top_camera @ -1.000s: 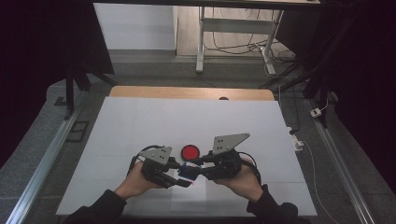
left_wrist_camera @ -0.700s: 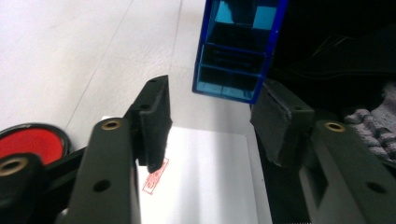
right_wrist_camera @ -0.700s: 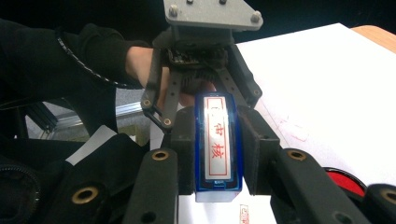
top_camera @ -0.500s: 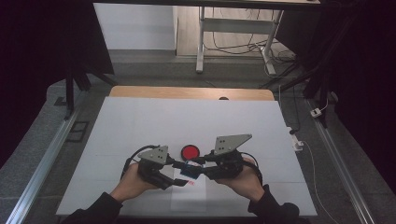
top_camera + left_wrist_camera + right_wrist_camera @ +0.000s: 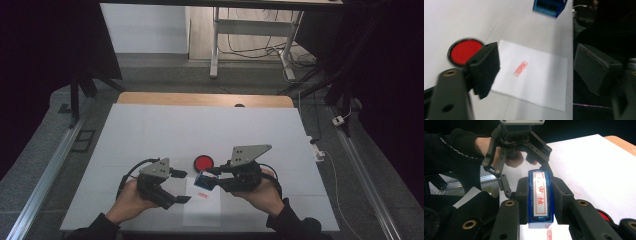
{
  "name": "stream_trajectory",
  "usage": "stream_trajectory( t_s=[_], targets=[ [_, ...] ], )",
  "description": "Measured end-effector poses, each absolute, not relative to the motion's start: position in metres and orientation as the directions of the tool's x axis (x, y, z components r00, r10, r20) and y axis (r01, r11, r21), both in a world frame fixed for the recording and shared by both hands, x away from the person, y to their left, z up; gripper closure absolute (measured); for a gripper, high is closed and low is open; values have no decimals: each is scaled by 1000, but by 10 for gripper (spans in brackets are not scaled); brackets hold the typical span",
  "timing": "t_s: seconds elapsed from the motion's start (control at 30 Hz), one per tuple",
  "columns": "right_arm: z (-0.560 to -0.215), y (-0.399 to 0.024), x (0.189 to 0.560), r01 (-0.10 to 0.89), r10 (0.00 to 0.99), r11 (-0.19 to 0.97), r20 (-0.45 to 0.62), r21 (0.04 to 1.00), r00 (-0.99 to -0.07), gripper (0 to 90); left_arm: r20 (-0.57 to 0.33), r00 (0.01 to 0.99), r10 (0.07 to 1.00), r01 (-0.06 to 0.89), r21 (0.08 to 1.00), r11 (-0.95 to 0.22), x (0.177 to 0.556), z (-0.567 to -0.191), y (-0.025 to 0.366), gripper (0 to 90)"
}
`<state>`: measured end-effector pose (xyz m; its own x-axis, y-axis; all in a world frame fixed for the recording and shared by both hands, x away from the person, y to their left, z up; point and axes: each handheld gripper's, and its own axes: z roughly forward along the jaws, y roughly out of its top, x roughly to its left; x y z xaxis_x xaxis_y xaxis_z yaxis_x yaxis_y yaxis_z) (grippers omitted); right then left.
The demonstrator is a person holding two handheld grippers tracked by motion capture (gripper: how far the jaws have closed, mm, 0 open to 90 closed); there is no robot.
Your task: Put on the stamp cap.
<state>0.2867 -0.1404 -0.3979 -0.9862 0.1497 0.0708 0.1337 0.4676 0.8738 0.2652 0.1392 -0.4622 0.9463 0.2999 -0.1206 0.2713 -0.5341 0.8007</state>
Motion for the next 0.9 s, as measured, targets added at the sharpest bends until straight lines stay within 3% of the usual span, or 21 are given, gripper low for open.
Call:
stream_trajectory(
  t_s=[0.43, 0.9],
  targets=[
    [-397, -142, 287, 141, 176, 472, 63, 870, -982, 700, -197, 865, 462, 422, 783, -458, 239, -464, 170, 111],
    [-397, -142, 287, 133, 200, 482, 39, 866, -979, 700, -212, 799, 563, 489, 774, -403, 218, -471, 197, 83]
  ],
)
